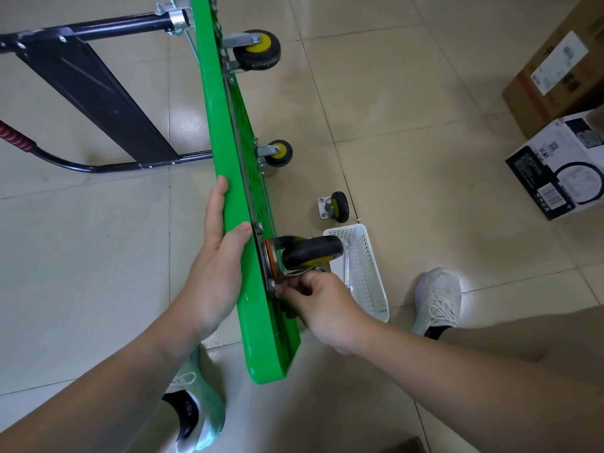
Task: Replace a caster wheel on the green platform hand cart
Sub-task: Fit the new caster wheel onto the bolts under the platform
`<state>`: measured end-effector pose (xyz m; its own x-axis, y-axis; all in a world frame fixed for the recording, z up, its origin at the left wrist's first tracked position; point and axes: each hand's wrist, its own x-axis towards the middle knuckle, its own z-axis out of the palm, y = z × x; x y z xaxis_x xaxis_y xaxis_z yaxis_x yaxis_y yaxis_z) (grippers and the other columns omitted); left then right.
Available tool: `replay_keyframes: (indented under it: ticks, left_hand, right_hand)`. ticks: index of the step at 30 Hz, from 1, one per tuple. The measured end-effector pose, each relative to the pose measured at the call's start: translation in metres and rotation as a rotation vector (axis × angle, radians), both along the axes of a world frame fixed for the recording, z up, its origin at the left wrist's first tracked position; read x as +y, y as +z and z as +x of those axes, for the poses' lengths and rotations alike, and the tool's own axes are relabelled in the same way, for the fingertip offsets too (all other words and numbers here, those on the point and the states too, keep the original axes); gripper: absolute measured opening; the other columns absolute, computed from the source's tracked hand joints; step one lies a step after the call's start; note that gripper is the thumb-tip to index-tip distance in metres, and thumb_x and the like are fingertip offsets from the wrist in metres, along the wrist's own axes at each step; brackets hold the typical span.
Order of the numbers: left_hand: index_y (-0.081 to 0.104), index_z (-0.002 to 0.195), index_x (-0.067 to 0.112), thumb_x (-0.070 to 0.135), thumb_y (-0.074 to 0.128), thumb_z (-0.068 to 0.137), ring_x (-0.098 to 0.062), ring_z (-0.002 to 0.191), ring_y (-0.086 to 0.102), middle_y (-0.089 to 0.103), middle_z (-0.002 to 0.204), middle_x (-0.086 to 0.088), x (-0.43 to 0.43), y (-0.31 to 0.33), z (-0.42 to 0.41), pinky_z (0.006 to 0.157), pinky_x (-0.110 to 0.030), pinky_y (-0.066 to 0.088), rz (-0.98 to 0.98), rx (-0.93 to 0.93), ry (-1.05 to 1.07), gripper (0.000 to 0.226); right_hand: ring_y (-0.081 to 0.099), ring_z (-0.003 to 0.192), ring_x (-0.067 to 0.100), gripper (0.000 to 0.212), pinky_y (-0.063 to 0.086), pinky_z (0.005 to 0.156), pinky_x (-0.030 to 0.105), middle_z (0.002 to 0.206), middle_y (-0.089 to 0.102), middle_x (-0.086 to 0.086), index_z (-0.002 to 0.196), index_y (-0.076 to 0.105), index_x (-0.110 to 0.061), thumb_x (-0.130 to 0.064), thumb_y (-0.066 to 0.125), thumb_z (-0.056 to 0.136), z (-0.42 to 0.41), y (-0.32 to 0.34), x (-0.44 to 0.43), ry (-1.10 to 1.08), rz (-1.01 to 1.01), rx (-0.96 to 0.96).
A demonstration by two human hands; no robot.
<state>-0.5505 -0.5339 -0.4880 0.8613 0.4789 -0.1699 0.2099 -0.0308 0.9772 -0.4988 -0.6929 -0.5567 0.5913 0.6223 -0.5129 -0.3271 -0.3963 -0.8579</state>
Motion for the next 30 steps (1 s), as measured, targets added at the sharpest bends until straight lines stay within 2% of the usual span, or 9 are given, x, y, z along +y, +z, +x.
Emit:
replay_keyframes:
  ticks: [5, 7, 12, 14, 18, 21, 23, 27, 30]
  left_hand:
    - [0.030, 0.124, 0.085, 0.054, 0.048, 0.081, 0.003, 0.137, 0.046, 0.041, 0.145, 0.043, -0.0002, -0.0003, 0.0009, 0.123, -0.043, 0.030, 0.004, 0.005, 0.000, 0.056]
    - [0.029, 0.124, 0.085, 0.054, 0.048, 0.081, 0.000, 0.140, 0.044, 0.039, 0.152, 0.035, -0.0004, -0.0003, 0.0009, 0.123, -0.044, 0.029, 0.008, 0.007, 0.005, 0.057]
    - [0.029, 0.124, 0.086, 0.054, 0.047, 0.081, -0.003, 0.141, 0.044, 0.037, 0.157, 0.027, -0.0001, 0.0001, 0.0009, 0.123, -0.046, 0.030, 0.014, 0.011, 0.006, 0.057]
    - [0.028, 0.124, 0.086, 0.053, 0.047, 0.082, -0.001, 0.139, 0.045, 0.038, 0.155, 0.030, -0.0004, 0.0007, 0.0005, 0.122, -0.045, 0.031, 0.010, 0.017, 0.005, 0.057]
    - [0.027, 0.128, 0.081, 0.040, 0.043, 0.091, 0.009, 0.132, 0.047, 0.043, 0.134, 0.052, -0.0020, 0.0026, 0.0013, 0.122, -0.043, 0.032, 0.019, 0.030, 0.010, 0.058]
    - [0.025, 0.128, 0.080, 0.039, 0.042, 0.091, 0.013, 0.127, 0.049, 0.043, 0.126, 0.057, -0.0031, 0.0058, 0.0026, 0.120, -0.040, 0.034, 0.011, 0.040, 0.014, 0.058]
    - [0.025, 0.126, 0.082, 0.040, 0.041, 0.091, 0.015, 0.125, 0.050, 0.043, 0.125, 0.058, -0.0033, 0.0067, 0.0027, 0.118, -0.037, 0.036, 0.011, 0.045, 0.011, 0.057]
    - [0.026, 0.124, 0.085, 0.043, 0.043, 0.090, 0.011, 0.128, 0.049, 0.043, 0.129, 0.055, -0.0027, 0.0061, 0.0019, 0.119, -0.039, 0.035, 0.007, 0.045, 0.013, 0.057]
    - [0.026, 0.126, 0.086, 0.053, 0.047, 0.083, 0.007, 0.135, 0.046, 0.041, 0.136, 0.051, -0.0034, 0.0038, 0.0011, 0.122, -0.043, 0.031, 0.001, 0.047, 0.008, 0.058]
  right_hand:
    - [0.070, 0.101, 0.017, 0.013, 0.051, 0.102, 0.047, 0.098, 0.077, -0.006, 0.096, 0.077, -0.030, -0.033, 0.071, 0.085, -0.0031, -0.0005, -0.0019, -0.053, 0.035, 0.060]
    - [0.070, 0.097, 0.017, 0.012, 0.052, 0.099, 0.049, 0.095, 0.077, -0.005, 0.096, 0.078, -0.028, -0.033, 0.071, 0.087, -0.0027, 0.0003, -0.0017, -0.048, 0.026, 0.046]
    - [0.069, 0.084, 0.022, 0.043, 0.054, 0.091, 0.054, 0.086, 0.075, -0.002, 0.091, 0.076, -0.024, -0.063, 0.063, 0.077, -0.0020, 0.0034, -0.0002, 0.009, -0.029, -0.001]
    - [0.070, 0.085, 0.026, 0.037, 0.055, 0.088, 0.055, 0.085, 0.075, 0.000, 0.090, 0.075, -0.022, -0.057, 0.064, 0.086, -0.0004, 0.0041, -0.0004, 0.028, -0.048, -0.040]
    - [0.071, 0.088, 0.020, 0.027, 0.054, 0.092, 0.053, 0.088, 0.076, -0.004, 0.092, 0.076, -0.022, -0.046, 0.066, 0.091, 0.0006, 0.0051, -0.0009, 0.016, -0.039, -0.034]
    - [0.069, 0.081, 0.021, 0.036, 0.055, 0.088, 0.055, 0.083, 0.074, 0.000, 0.089, 0.074, -0.020, -0.054, 0.065, 0.085, -0.0013, 0.0068, -0.0004, 0.013, -0.044, -0.033]
    - [0.070, 0.084, 0.024, 0.042, 0.055, 0.088, 0.055, 0.084, 0.074, 0.001, 0.089, 0.074, -0.020, -0.060, 0.064, 0.078, -0.0008, 0.0071, -0.0001, 0.019, -0.047, -0.036]
    - [0.071, 0.089, 0.019, 0.014, 0.054, 0.095, 0.053, 0.090, 0.076, -0.003, 0.090, 0.075, -0.025, -0.037, 0.069, 0.086, 0.0000, 0.0051, -0.0011, -0.012, -0.022, 0.014]
    - [0.071, 0.087, 0.027, 0.014, 0.057, 0.087, 0.054, 0.088, 0.075, 0.002, 0.089, 0.074, -0.027, -0.038, 0.067, 0.084, -0.0039, 0.0080, -0.0084, -0.043, -0.060, 0.010]
